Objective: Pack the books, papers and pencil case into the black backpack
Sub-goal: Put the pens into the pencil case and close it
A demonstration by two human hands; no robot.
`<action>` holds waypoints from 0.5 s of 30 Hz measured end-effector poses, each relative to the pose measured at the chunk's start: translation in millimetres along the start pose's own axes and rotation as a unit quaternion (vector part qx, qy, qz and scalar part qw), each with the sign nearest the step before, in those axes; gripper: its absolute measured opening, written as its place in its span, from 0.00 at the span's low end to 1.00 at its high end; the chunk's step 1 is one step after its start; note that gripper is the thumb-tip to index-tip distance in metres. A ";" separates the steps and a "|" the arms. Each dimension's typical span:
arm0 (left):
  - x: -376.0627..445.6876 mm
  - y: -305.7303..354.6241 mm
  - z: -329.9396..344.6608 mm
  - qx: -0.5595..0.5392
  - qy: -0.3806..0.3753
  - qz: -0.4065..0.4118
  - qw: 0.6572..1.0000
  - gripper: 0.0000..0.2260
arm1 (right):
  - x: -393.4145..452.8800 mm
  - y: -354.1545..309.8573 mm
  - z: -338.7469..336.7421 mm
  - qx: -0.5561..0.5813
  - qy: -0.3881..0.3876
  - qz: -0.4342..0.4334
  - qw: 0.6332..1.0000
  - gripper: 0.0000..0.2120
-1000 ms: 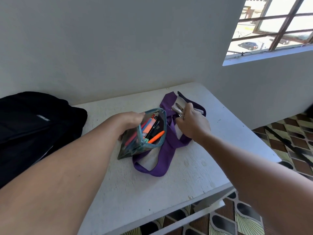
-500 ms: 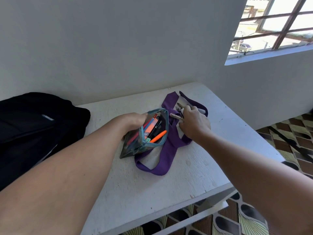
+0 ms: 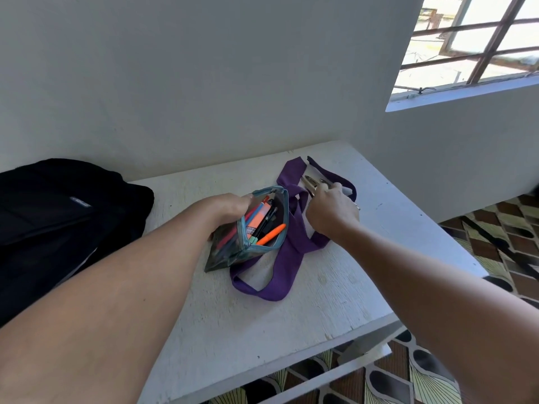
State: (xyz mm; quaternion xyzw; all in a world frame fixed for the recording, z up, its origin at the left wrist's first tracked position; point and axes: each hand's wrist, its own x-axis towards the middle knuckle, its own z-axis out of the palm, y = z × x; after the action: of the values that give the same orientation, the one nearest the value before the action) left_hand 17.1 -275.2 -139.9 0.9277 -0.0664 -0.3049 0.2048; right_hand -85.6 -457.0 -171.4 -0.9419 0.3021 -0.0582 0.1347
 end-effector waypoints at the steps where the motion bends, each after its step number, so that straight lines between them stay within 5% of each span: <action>1: 1.2 -0.5 0.3 0.000 0.000 0.001 1.000 0.33 | -1.3 -1.5 -2.1 0.034 0.011 -0.005 0.999 0.14; 5: 4.9 -1.4 0.6 0.001 -0.002 0.008 1.000 0.33 | -2.0 -19.4 -10.2 0.316 0.044 -0.020 0.948 0.05; 9: 6.6 -4.0 0.6 -0.004 -0.004 0.012 1.000 0.33 | -9.5 -52.2 -10.5 0.576 -0.004 0.028 0.817 0.06; 13: 4.4 -5.1 2.8 -0.026 -0.006 0.004 1.000 0.34 | -22.3 -74.0 10.3 0.718 -0.027 0.134 0.682 0.05; 15: 2.6 -6.9 3.0 -0.055 -0.005 -0.003 0.998 0.34 | -30.1 -77.1 26.6 0.693 -0.029 0.150 0.704 0.05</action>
State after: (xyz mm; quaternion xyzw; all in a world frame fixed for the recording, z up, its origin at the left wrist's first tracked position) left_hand 17.4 -270.5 -146.4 0.9138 -0.0482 -0.3131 0.2543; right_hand -62.2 -373.4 -175.4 -0.5262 0.3097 -0.2030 0.7654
